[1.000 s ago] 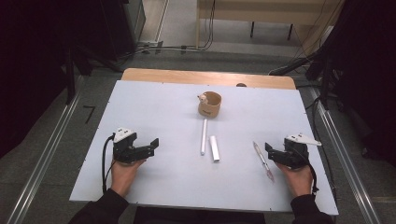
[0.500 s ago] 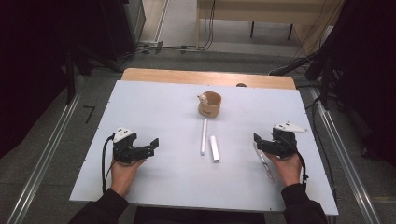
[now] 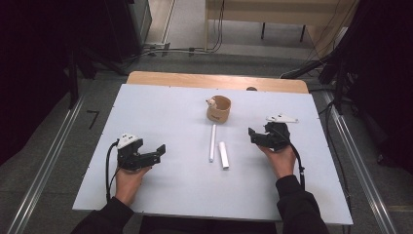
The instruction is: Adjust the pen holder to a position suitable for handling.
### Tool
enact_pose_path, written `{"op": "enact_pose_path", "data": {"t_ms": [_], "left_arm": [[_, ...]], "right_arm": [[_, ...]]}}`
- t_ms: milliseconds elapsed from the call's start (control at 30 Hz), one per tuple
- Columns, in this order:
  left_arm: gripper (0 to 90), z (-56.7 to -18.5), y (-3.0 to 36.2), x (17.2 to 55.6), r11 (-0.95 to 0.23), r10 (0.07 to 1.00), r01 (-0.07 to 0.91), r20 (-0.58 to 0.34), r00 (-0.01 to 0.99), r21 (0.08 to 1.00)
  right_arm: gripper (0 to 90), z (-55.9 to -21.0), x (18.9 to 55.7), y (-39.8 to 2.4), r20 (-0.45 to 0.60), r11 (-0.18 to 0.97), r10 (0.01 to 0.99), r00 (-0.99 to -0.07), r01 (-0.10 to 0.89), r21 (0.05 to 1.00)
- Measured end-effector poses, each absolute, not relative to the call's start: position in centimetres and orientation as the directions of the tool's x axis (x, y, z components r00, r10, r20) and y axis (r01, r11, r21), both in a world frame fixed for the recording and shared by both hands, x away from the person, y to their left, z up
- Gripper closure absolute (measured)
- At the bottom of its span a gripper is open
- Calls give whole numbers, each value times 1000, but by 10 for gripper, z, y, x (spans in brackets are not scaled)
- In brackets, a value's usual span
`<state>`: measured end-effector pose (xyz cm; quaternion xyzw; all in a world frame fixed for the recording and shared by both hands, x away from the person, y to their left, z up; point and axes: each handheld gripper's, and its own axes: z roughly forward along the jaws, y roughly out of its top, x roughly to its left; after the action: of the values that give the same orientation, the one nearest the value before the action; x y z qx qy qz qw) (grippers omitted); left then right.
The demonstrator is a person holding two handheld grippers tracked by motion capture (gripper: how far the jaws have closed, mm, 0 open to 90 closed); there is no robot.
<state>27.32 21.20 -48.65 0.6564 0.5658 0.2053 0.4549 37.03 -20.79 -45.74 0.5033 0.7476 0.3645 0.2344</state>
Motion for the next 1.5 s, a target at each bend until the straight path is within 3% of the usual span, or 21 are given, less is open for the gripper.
{"op": "enact_pose_path", "data": {"t_ms": [1000,1300,1433,1500], "left_arm": [[60,-485,214,273,62,924,555,-257,282,829],[61,-485,215,273,61,923,555,-259,285,829],[63,-486,216,273,67,924,557,-263,279,828],[63,-485,216,273,67,923,556,-264,281,828]], "right_arm": [[275,-434,446,-136,22,238,913,-408,574,783],[382,-445,480,-118,29,266,907,-419,627,732],[496,-447,489,-108,15,307,895,-446,642,703],[507,-448,490,-107,7,316,895,-445,646,694]]}}
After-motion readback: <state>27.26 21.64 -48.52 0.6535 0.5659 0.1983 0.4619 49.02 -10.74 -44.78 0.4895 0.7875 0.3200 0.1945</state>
